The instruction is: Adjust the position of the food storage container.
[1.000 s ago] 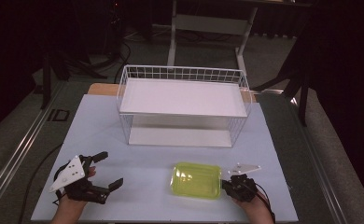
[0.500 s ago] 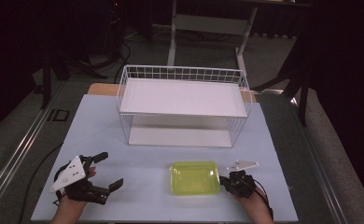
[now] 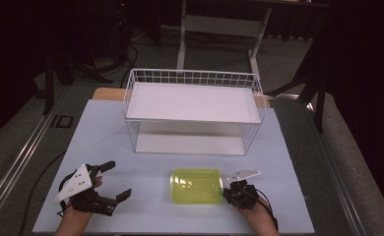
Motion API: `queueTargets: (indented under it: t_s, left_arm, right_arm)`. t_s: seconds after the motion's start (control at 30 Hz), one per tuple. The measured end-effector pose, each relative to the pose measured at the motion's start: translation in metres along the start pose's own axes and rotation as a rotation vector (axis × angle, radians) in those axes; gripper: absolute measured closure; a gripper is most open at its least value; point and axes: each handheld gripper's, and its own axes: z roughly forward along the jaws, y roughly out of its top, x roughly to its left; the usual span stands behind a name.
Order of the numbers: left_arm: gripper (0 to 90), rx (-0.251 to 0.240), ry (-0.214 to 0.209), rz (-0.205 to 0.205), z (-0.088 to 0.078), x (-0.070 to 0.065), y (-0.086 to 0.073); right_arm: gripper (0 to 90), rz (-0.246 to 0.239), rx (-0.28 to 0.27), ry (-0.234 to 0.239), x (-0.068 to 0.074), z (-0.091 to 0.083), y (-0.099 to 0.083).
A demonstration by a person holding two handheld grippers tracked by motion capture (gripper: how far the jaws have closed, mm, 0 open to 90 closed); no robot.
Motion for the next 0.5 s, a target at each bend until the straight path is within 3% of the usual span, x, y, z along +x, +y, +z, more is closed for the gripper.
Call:
queueTargets:
  t_s: [0.5]
  left_arm:
    - [0.4,0.007,-0.006,0.000,0.000,0.001,-0.001]
  right_arm:
    - [90.0,-0.055,0.011,0.018,0.014,0.022,0.022]
